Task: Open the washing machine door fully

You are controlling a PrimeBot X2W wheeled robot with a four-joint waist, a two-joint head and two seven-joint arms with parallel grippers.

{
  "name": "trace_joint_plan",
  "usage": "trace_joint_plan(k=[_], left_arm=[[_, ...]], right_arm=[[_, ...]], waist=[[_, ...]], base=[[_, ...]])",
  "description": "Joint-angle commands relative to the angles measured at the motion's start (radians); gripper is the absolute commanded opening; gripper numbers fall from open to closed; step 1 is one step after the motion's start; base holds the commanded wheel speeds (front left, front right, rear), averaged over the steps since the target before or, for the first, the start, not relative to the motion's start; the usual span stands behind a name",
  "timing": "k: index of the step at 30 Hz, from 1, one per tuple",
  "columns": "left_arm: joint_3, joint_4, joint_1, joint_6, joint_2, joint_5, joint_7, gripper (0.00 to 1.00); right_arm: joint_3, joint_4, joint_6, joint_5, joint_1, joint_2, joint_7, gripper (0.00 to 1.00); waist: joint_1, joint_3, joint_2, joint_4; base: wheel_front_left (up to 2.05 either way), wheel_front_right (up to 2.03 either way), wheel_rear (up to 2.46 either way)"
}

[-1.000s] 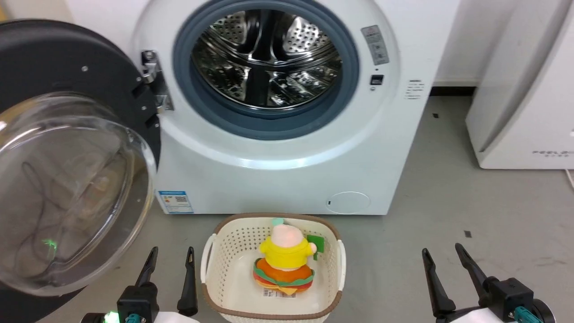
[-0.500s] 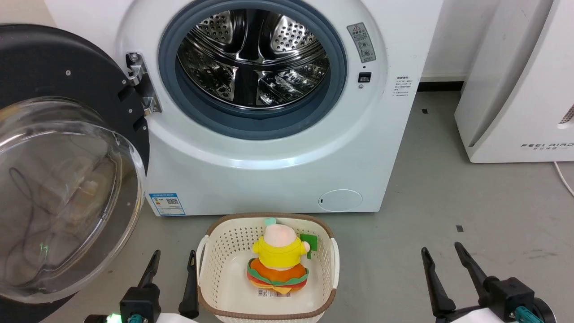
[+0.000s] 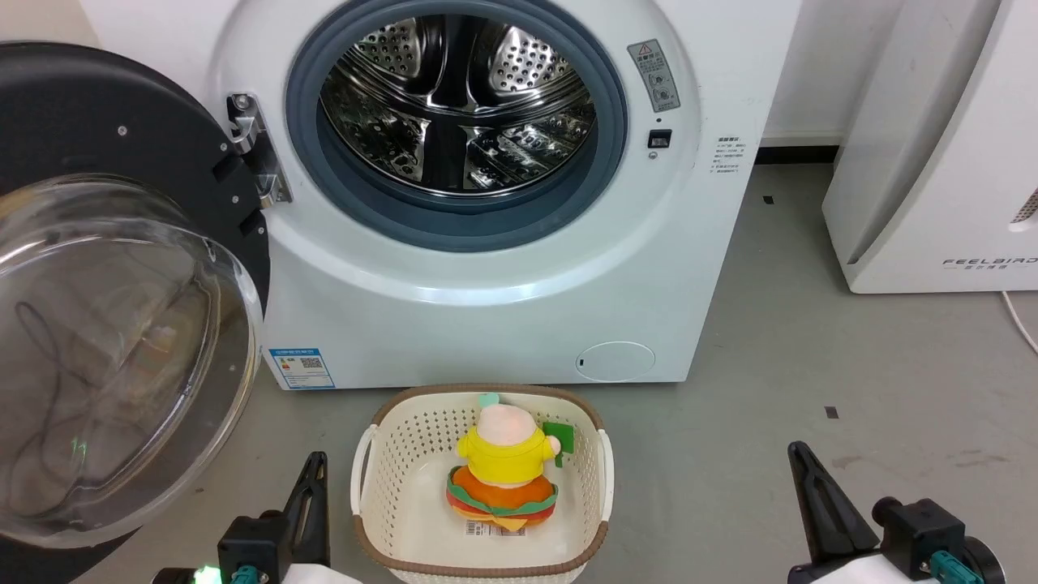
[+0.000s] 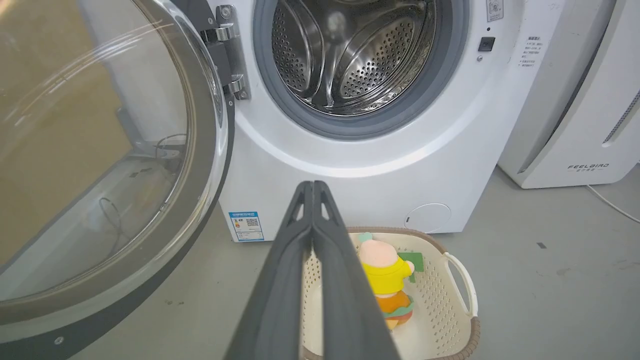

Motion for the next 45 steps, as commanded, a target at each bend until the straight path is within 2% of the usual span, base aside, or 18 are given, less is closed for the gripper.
trace_joint_plan(k=[1, 45], left_arm=[[0.002, -0.010, -0.003, -0.003, 0.000, 0.004, 0.007, 0.00], [0.021, -0.084, -0.016, -0.017, -0.013, 0.030, 0.095, 0.00]], right_arm=[[-0.001, -0.011, 0.000, -0.005, -0.003, 0.000, 0.009, 0.00], [-0.009, -0.075, 0.000, -0.033, -0.016, 0.001, 0.091, 0.00]], waist=[[0.0000, 0.000, 0.0000, 0.001], [0.0000, -0.001, 0.0000, 0.010]], base=[[0.00, 0.00, 0.00], [0.00, 0.00, 0.00]])
